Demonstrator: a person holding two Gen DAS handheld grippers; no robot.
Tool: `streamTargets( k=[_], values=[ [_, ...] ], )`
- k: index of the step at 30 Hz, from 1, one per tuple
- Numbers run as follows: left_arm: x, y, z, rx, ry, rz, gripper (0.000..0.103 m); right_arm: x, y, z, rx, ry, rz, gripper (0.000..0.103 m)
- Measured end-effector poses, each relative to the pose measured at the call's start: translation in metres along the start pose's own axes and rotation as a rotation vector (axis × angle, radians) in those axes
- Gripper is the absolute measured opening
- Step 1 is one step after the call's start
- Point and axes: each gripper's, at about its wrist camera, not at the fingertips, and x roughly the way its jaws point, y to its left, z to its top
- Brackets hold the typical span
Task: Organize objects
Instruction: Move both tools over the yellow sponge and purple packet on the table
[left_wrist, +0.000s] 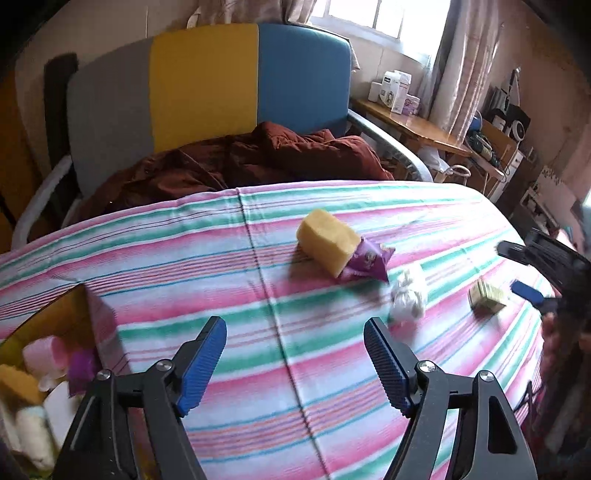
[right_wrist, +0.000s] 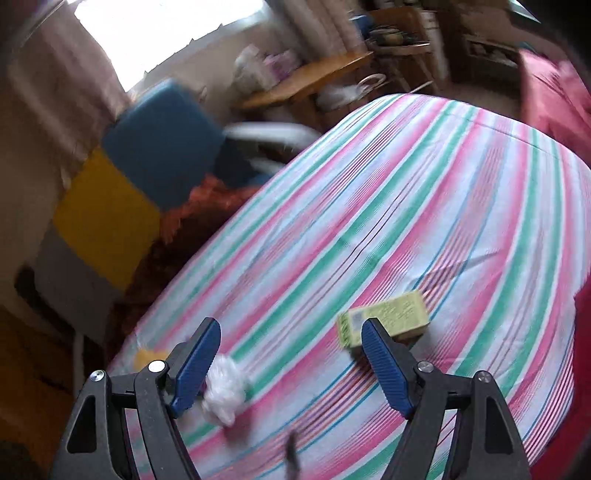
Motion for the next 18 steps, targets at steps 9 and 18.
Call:
streamTargets(
  k=[9,18],
  values=[
    [0.045,-0.003,0.038,-0.113,0.042,-0.063,0.08,-0.006,-0.022,0.008,0.115,-0.015,0.056,0.085],
    [0.094,-0.014,0.078,-0.163,0.032,-0.055,0.085,-0.011,-0.032,0.01,0.168,-0.041,0.097,0.085]
  ],
)
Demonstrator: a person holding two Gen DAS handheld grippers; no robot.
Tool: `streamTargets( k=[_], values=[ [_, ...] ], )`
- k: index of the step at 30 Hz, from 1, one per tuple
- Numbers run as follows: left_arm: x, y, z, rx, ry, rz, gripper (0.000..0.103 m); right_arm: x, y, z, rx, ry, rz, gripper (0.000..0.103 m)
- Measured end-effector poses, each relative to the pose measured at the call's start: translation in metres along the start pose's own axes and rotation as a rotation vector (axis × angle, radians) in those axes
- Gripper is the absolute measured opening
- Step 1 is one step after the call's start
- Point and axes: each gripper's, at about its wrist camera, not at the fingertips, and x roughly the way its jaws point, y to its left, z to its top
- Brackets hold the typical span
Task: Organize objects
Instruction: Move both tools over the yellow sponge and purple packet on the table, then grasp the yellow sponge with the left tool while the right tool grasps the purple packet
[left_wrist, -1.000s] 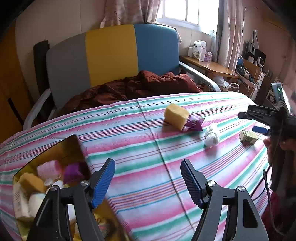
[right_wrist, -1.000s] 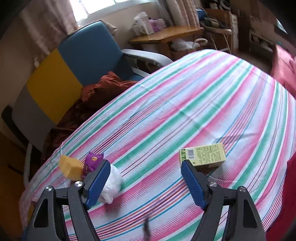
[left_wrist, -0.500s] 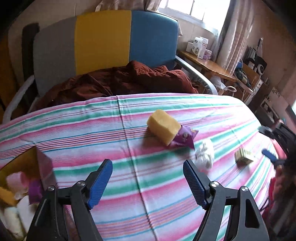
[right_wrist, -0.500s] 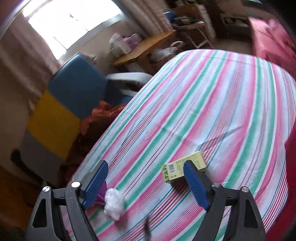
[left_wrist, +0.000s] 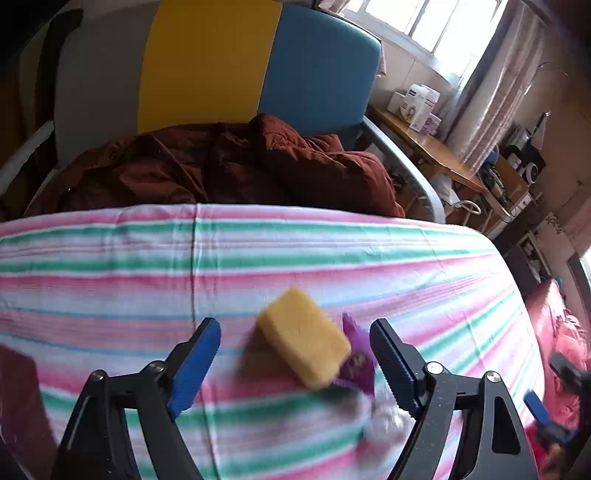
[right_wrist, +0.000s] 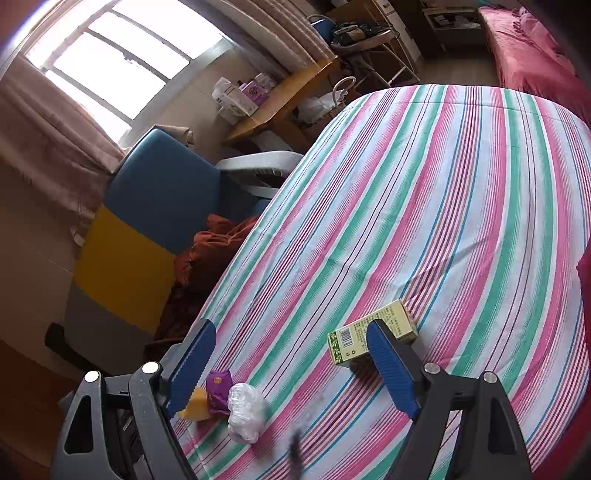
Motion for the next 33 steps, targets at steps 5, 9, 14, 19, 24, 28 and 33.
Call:
streamTargets(
  k=[5,9,14,19,24,28,33],
  values=[
    [0.035,0.0,0.008,-0.029,0.059,0.02,0.085,0.008,0.007,-0.003,-0.031,0.029,-0.002,0.085],
    [0.055,-0.002,0.005,-0.013,0.115,-0.006,0.072,0.016,0.017,-0.009,-0.088,0.07,-0.002,0.085],
    [0.049,0.006,-0.006,0.012,0.112,-0.043,0.047,0.027,0.037,-0.022,-0.203,0.118,-0.002,0.085],
    [0.025,0.023,-0.026,0.015,0.111,-0.063,0.044,0.038,0.055,-0.038,-0.316,0.164,-0.006,0.085],
    [-0.007,0.033,-0.056,0.05,0.112,-0.064,0.044,0.049,0.071,-0.057,-0.426,0.217,-0.015,0.085],
    [-0.034,0.035,-0.081,0.093,0.113,-0.068,0.044,0.06,0.093,-0.073,-0.521,0.27,-0.001,0.085],
    [-0.06,0.034,-0.103,0.131,0.112,-0.086,0.044,0.088,0.129,-0.083,-0.653,0.297,-0.057,0.085]
  ],
)
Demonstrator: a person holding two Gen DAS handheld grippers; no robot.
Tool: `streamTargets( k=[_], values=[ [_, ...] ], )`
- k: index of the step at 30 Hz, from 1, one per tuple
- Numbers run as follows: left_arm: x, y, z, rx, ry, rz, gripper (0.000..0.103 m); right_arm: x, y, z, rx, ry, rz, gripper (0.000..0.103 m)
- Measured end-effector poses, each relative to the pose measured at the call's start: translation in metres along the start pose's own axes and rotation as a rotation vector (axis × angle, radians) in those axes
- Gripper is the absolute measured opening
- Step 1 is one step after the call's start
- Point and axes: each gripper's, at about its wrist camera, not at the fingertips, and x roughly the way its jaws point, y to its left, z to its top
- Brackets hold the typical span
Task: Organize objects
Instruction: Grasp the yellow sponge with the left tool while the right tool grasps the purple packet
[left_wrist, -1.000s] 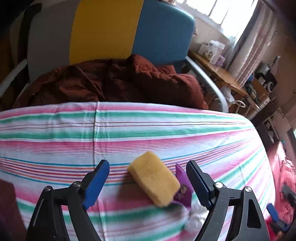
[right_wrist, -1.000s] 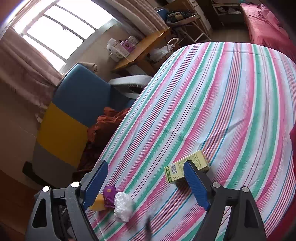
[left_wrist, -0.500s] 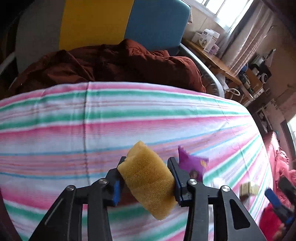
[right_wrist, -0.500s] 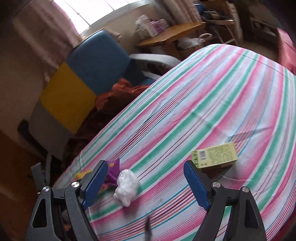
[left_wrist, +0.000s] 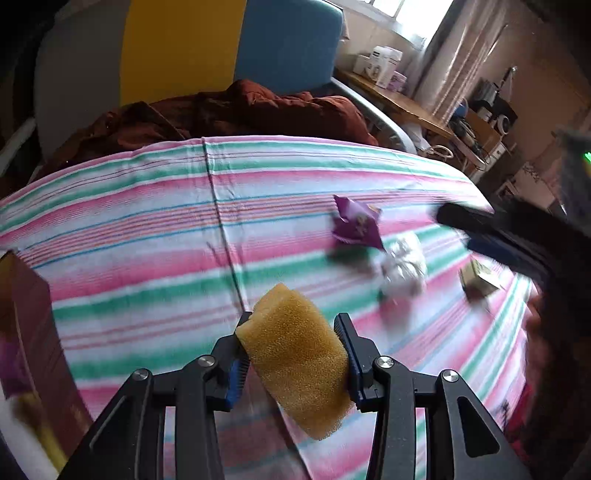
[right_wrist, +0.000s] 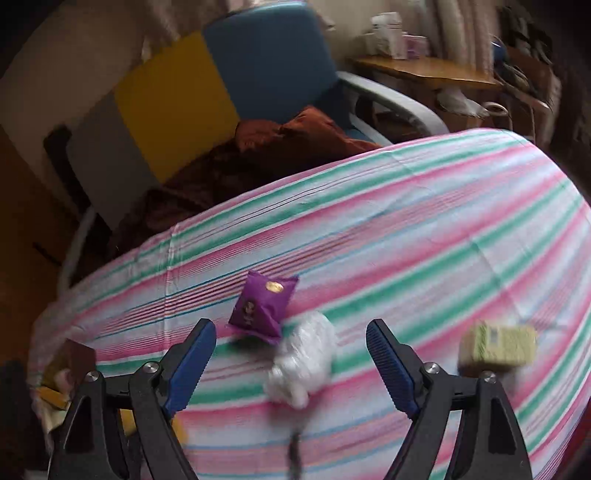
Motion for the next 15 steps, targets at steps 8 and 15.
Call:
streamTargets(
  k=[8,15],
  values=[
    [-0.018,-0.006,-0.009,0.053,-0.047,0.016,0.044,0.072,0.026,0.023,-0.051,0.115,-0.086,0.084],
    [-0.014,-0.004,-0.012,0.059,-0.062,0.05,0.044,0.09,0.032,0.01,-0.166,0.096,-0.122,0.043]
  ],
)
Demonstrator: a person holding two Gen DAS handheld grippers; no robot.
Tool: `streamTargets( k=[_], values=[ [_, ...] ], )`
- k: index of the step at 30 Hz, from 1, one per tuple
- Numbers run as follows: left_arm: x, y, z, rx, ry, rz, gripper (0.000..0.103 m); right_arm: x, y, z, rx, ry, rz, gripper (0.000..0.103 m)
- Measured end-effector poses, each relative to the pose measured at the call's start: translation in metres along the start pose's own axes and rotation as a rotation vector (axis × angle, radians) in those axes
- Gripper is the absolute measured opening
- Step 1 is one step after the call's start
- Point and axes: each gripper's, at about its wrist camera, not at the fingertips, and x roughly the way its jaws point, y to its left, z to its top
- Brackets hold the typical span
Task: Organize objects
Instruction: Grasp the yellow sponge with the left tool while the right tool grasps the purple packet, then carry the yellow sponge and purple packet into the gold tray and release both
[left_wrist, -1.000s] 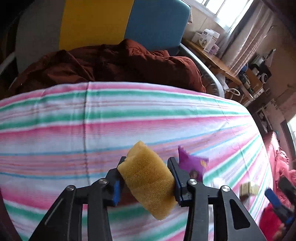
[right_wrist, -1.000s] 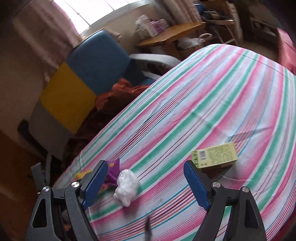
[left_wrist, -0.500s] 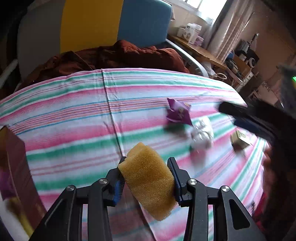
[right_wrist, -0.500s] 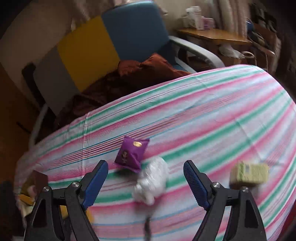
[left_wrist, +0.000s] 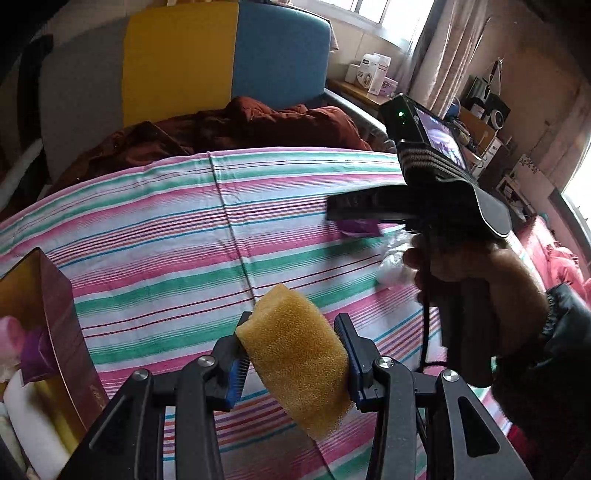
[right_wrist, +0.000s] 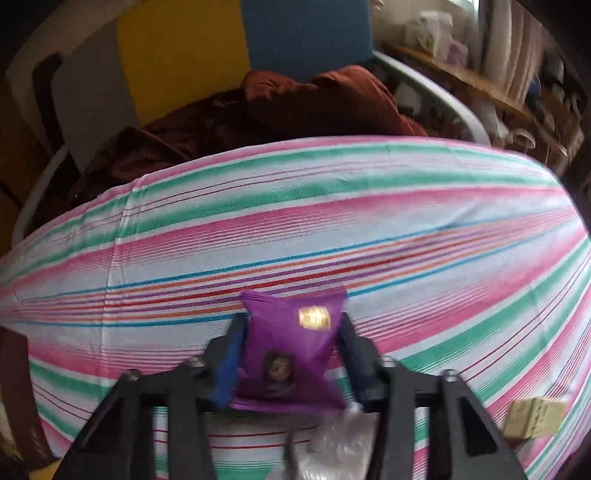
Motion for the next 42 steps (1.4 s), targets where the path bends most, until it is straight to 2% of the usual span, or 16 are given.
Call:
streamTargets(
  k=[2,7,11,14,18,31,38,42],
  values=[
    [0.005,0.0,-0.002,-0.012,0.011,0.002,0.044,-0.001,-0.005,0.0,0.008,0.001,0.022,0.041],
    [0.018,-0.007,-0.007,-0.005,0.031,0.023,0.044,-0.002,0.0,-0.002,-0.07,0.007,0.038,0.039],
    [0.027,-0.015,-0.009,0.015,0.024,0.053,0.045,-0.002,0.018,-0.006,-0.187,0.015,0.094,0.039],
    [0.034,-0.013,-0.007,-0.013,0.023,0.045,0.045,-0.005,0.032,-0.009,-0.247,0.019,0.113,0.039],
    [0.043,-0.008,-0.005,-0.051,0.025,0.028,0.047,-0.006,0.038,-0.008,-0.26,0.028,0.116,0.039],
    [0.054,-0.01,-0.006,-0.061,0.0,0.033,0.047,-0.001,0.043,-0.006,-0.285,0.026,0.098,0.039],
    [0.055,-0.013,-0.005,-0.036,-0.001,0.066,0.043,-0.004,0.045,-0.008,-0.305,0.021,0.098,0.039],
    [0.046,-0.018,-0.005,-0.017,0.006,0.102,0.04,-0.005,0.054,-0.011,-0.332,0.018,0.126,0.039]
  ],
)
